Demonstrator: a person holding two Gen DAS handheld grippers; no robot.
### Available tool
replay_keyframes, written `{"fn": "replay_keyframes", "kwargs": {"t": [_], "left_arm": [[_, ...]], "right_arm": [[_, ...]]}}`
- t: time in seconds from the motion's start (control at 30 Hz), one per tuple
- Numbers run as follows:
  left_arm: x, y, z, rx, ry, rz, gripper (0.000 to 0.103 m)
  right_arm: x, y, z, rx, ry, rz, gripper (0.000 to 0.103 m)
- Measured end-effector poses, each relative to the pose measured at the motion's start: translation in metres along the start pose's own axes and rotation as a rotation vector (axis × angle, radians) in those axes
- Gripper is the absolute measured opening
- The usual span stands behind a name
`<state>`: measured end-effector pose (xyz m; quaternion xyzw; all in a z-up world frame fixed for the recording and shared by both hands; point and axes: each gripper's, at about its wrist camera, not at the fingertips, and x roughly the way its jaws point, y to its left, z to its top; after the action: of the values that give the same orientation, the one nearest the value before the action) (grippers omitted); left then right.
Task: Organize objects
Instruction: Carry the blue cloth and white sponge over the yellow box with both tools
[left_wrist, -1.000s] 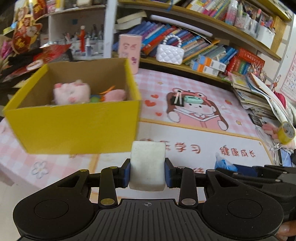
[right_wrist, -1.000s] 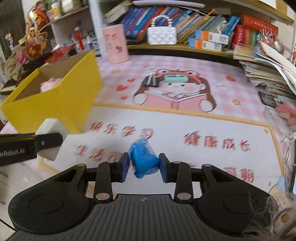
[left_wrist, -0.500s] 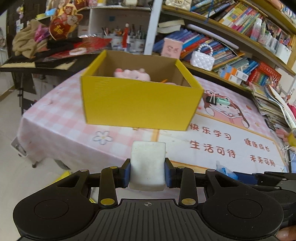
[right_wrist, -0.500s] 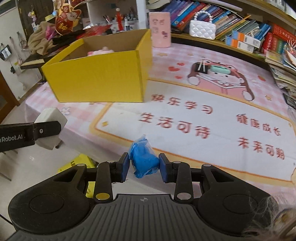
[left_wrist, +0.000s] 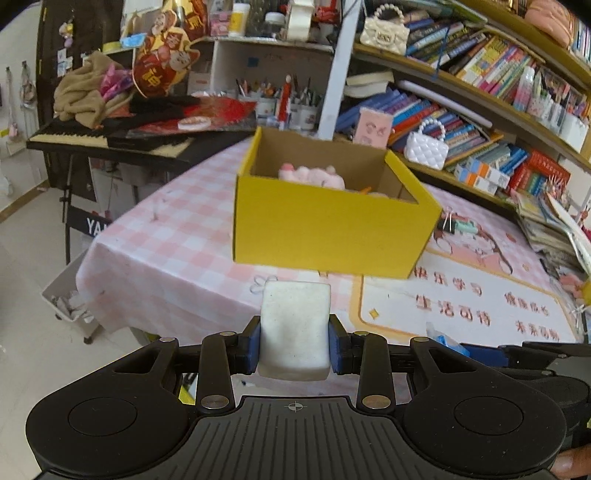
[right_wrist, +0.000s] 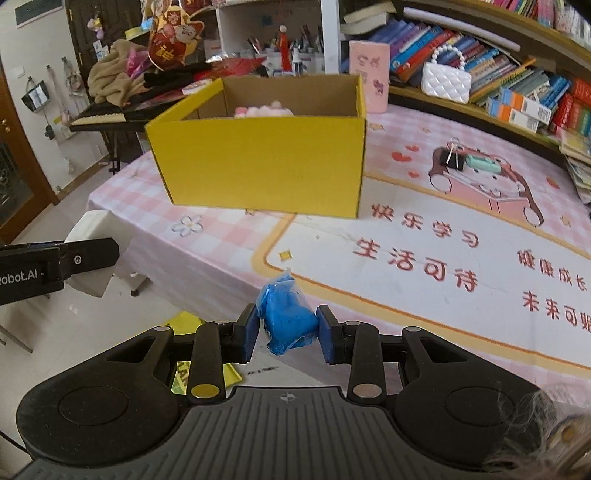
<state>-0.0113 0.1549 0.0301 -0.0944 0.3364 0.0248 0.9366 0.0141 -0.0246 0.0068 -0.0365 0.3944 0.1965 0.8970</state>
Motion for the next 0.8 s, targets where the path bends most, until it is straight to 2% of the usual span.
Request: {"fn": "replay_keyframes", "kwargs": {"t": [0.2,0.4,0.57,0.7,0.8], "left_arm": [[-0.006,0.003,0.03,0.01,-0.089,-0.021,0.033],[0.005,-0.007,0.074,-0.008,-0.183,-0.05,0.033],[0.021,-0.018,0.109,-0.019,-0.25,-0.037,0.033],[0.045,-0.028,0.133,-0.015,-0.268,-0.012,0.033],[0.067,-0.032,0.143,-0.027,-0.252,0.005,0.033]], "right_arm": [[-0.011,0.003,0.027,0.013,-0.087,-0.007,0.031],[-0.021,-0.001,0.078,-0.027,-0.224,-0.006,0.031],[-0.015,-0.01,0.124,-0.059,-0.316,0.012,0.031],[0.008,-0.016,0.152,-0.1,-0.341,0.012,0.031],[0.033,-0.023,0.167,-0.121,-0.32,0.018,0.031]]}}
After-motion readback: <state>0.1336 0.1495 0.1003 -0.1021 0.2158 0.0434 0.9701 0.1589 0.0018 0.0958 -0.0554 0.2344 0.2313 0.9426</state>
